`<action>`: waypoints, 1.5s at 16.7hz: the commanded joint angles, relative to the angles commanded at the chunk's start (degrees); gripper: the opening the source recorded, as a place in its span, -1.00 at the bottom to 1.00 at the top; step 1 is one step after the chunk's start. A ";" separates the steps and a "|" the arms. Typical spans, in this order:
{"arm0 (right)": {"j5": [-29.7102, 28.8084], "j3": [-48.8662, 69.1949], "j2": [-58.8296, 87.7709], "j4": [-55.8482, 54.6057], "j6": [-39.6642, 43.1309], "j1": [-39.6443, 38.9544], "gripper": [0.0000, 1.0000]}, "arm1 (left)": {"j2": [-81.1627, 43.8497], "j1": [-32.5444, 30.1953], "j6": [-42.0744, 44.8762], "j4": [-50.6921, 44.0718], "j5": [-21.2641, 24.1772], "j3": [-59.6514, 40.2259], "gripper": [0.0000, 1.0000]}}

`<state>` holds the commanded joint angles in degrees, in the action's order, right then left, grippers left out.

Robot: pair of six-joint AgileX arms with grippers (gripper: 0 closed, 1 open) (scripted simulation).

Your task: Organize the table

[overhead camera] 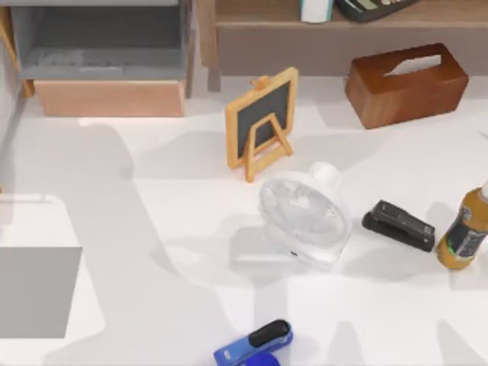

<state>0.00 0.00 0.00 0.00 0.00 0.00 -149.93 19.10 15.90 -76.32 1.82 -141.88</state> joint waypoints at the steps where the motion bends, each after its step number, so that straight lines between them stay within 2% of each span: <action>1: 0.00 0.00 0.00 0.00 0.00 0.00 1.00 | 0.01 0.09 0.13 0.78 0.02 0.81 1.00; 7: 0.00 0.00 0.00 0.00 0.00 0.00 1.00 | 0.22 0.06 0.19 4.28 -0.01 4.29 1.00; 18: 0.00 0.00 0.00 0.00 0.00 0.00 1.00 | -0.60 -0.46 -0.35 5.17 0.01 4.47 1.00; 25: 0.00 0.00 0.00 0.00 0.00 0.00 1.00 | -0.60 -0.46 -0.35 5.17 0.01 4.47 -0.06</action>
<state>0.00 0.00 0.00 0.00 0.00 0.00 -150.53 18.64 15.55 -71.15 1.83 -137.41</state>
